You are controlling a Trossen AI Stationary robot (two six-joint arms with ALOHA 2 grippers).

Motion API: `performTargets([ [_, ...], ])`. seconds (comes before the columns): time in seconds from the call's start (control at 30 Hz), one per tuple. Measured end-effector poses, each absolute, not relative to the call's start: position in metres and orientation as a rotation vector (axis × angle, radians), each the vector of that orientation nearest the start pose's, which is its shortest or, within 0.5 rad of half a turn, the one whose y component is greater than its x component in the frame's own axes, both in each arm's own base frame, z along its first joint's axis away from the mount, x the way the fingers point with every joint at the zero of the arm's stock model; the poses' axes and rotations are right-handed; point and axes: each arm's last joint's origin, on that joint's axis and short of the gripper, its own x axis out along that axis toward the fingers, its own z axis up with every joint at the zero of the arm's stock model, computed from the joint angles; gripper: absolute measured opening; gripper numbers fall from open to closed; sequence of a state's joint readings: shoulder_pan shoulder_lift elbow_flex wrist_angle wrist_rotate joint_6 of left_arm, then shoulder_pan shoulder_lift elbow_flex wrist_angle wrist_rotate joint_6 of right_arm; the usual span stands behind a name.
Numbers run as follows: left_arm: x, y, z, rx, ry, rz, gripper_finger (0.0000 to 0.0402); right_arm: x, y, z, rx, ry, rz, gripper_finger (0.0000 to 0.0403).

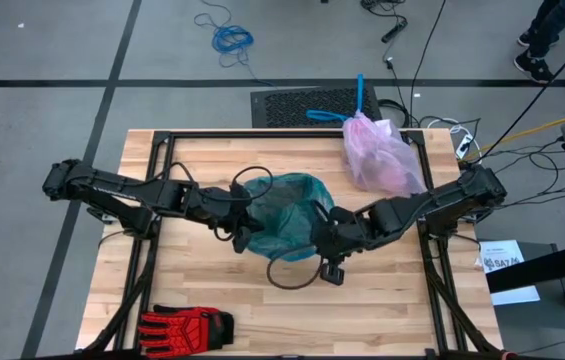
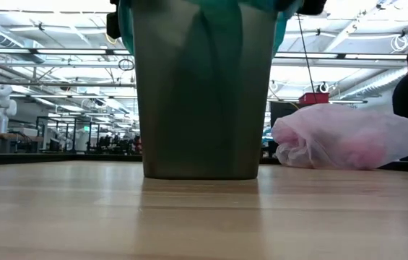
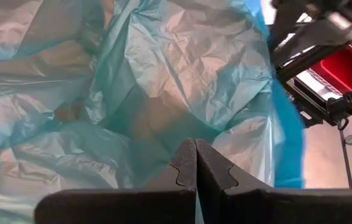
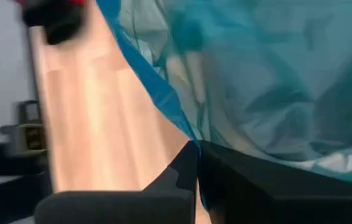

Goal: Place trash/remove bag and relplace
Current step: Insert the blue trash bag into the black trash bin

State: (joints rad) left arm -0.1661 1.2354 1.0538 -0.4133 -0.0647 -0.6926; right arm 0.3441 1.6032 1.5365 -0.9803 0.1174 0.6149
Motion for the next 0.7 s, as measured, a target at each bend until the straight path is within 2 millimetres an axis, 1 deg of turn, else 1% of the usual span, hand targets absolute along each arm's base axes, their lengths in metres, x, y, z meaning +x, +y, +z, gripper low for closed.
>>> performTargets([
  [0.17,0.262,-0.041,0.313,-0.598,0.591,0.128,0.0001,0.309,0.106,0.31,0.282,0.981,-0.237,0.0],
  [0.33,0.261,-0.04,0.317,-0.579,0.552,0.135,0.0001,0.311,0.104,0.301,0.281,0.964,-0.254,0.0],
  [0.57,0.249,-0.037,0.34,-0.527,0.462,0.113,0.0001,0.314,0.103,0.301,0.287,0.947,-0.246,0.0],
  [0.63,0.247,-0.037,0.351,-0.511,0.43,0.086,0.0001,0.314,0.103,0.302,0.291,0.944,-0.243,0.0],
  [0.7,0.242,-0.038,0.361,-0.514,0.413,0.023,0.0001,0.314,0.103,0.302,0.29,0.944,-0.242,0.0],
])
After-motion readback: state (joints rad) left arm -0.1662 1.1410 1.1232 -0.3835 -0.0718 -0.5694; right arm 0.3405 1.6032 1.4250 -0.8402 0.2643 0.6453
